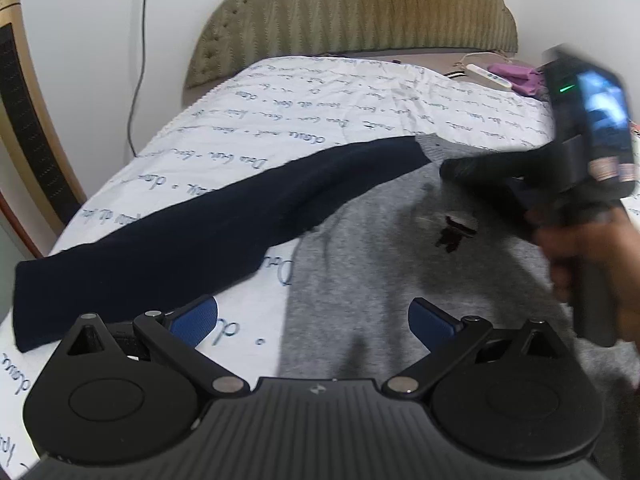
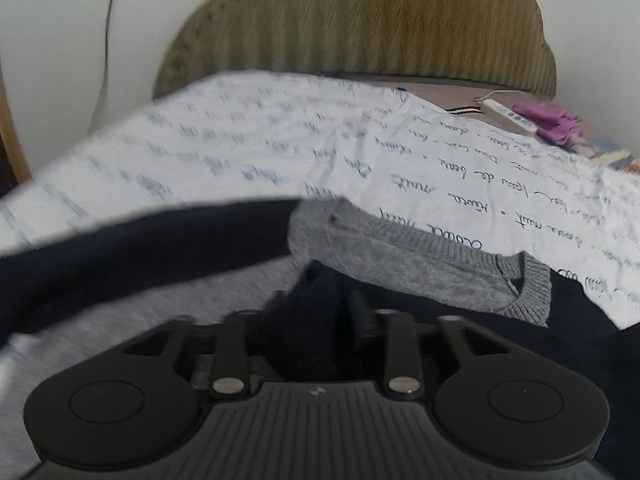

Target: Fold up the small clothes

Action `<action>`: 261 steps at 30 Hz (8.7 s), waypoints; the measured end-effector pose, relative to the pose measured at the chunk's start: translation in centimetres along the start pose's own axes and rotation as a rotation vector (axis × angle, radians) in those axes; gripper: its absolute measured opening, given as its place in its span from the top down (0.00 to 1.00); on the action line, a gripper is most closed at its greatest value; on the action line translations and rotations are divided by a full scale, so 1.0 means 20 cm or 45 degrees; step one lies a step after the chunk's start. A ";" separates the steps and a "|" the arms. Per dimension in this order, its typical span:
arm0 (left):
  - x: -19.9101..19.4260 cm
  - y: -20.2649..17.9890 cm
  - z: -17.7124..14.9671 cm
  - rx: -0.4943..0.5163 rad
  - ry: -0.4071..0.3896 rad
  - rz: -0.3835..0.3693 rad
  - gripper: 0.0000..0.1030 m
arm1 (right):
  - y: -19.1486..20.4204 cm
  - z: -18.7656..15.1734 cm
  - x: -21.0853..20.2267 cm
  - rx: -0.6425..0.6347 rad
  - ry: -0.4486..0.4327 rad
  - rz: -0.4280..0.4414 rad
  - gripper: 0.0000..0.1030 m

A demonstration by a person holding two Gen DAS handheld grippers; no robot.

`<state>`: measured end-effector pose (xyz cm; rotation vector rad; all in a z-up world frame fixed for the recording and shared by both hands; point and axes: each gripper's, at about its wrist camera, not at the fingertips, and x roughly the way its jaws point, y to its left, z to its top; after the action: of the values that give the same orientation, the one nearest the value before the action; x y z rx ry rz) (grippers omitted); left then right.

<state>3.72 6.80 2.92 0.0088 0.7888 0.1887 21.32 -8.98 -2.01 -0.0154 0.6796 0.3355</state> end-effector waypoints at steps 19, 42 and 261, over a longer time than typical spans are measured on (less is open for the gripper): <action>0.00 0.10 -0.02 -0.059 0.026 0.108 0.00 | -0.01 -0.11 -0.04 0.162 0.182 0.183 0.25; 0.01 0.36 -0.05 -0.286 0.052 0.373 0.01 | 0.05 -0.29 -0.49 0.039 -0.020 0.169 0.24; 0.40 0.04 0.11 0.039 -0.048 0.094 0.02 | -0.40 -0.55 -0.78 0.134 0.139 -0.165 0.24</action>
<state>10.76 9.08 -1.09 0.0705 0.7544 0.2460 5.64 -22.59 -1.71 0.0225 0.8000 0.1747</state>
